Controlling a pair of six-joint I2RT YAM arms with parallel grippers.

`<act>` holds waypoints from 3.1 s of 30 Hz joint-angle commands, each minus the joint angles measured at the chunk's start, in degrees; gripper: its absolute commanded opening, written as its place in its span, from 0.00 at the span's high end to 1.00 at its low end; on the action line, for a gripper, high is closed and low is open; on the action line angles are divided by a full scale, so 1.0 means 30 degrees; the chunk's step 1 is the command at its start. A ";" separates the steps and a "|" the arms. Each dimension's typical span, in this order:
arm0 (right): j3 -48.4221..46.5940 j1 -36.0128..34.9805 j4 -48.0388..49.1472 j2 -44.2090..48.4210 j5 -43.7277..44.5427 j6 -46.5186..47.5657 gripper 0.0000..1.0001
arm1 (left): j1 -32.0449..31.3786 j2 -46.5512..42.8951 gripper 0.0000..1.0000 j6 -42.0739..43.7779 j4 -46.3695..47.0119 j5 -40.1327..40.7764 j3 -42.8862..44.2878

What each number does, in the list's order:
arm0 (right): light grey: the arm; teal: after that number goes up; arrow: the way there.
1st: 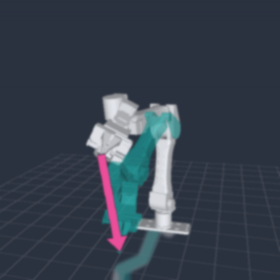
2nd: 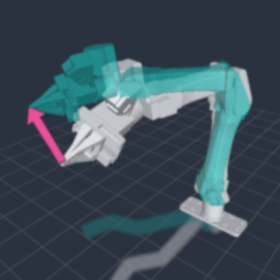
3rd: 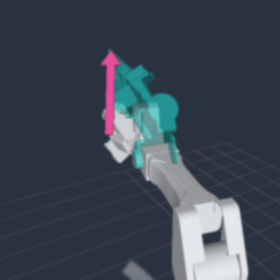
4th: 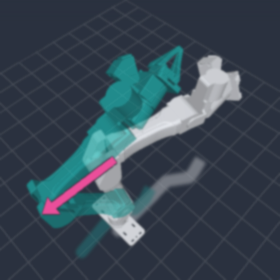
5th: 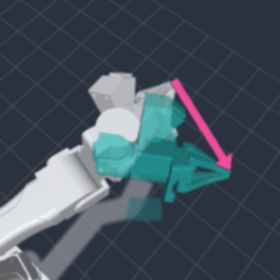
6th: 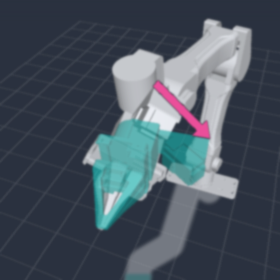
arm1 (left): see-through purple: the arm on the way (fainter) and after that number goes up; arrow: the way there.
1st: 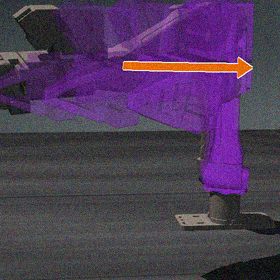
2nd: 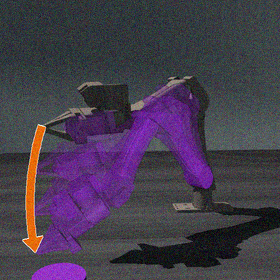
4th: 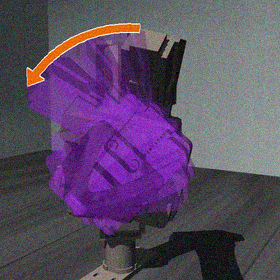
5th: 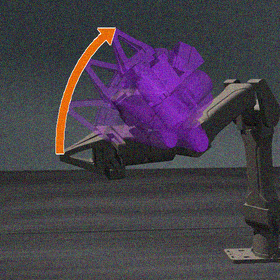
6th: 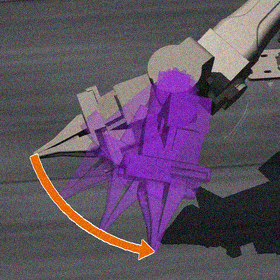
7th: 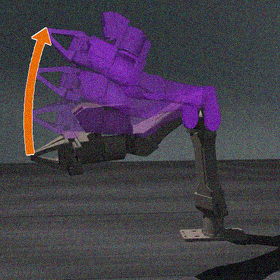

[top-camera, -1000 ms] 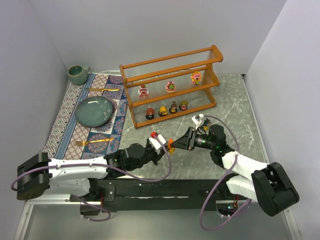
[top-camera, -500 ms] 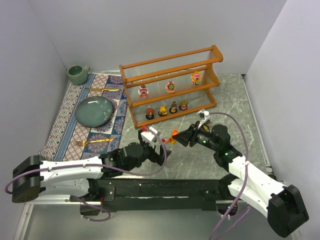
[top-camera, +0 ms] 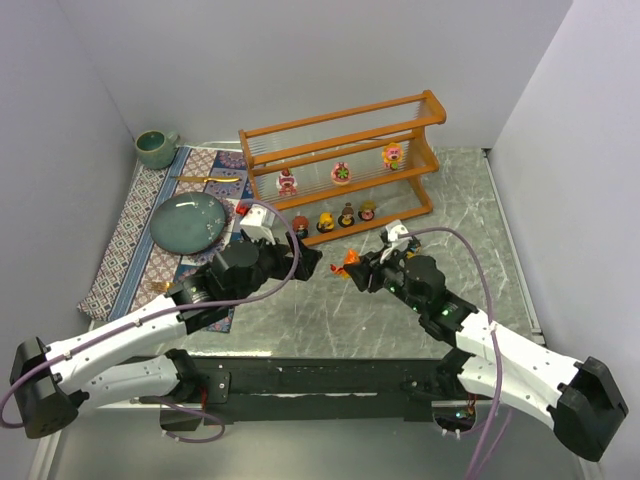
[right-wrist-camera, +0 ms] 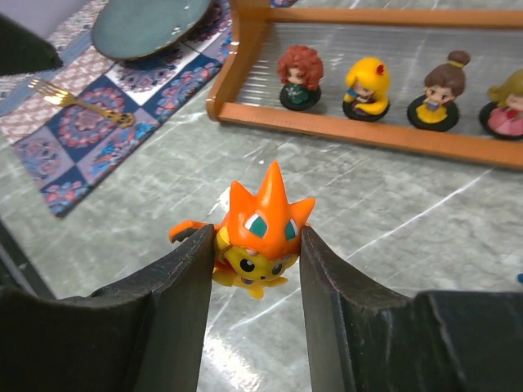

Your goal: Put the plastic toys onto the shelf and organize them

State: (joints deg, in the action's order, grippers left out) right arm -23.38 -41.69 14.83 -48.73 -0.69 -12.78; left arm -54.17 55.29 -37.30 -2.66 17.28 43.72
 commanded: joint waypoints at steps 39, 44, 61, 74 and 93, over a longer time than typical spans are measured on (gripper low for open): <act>-2.3202 0.5870 -0.4065 -1.4047 0.1020 1.2459 1.00 | 1.3545 -0.3137 0.03 0.3673 -0.5092 -0.2155 0.2271; -2.4434 0.6280 -0.3773 -1.5542 0.0699 1.2958 1.00 | 1.3692 -0.2347 0.03 0.3703 -0.5121 -0.2390 0.2271; -2.5314 0.6690 -0.2659 -1.7360 0.0288 1.3048 1.00 | 1.3692 -0.1847 0.03 0.3995 -0.4886 -0.2448 0.2095; -2.4143 0.6749 -0.1956 -1.7273 0.0317 1.2931 0.90 | 1.3692 -0.1759 0.03 0.4142 -0.4769 -0.2859 0.2036; -2.2648 0.6895 -0.1750 -1.6833 0.0288 1.2725 0.76 | 1.3692 -0.1701 0.03 0.4200 -0.4681 -0.3210 0.1978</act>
State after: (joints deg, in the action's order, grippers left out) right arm -92.23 -21.50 9.76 -100.97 0.34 25.61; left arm -13.41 50.41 -25.93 -19.25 8.67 49.84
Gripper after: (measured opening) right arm 0.486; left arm 0.972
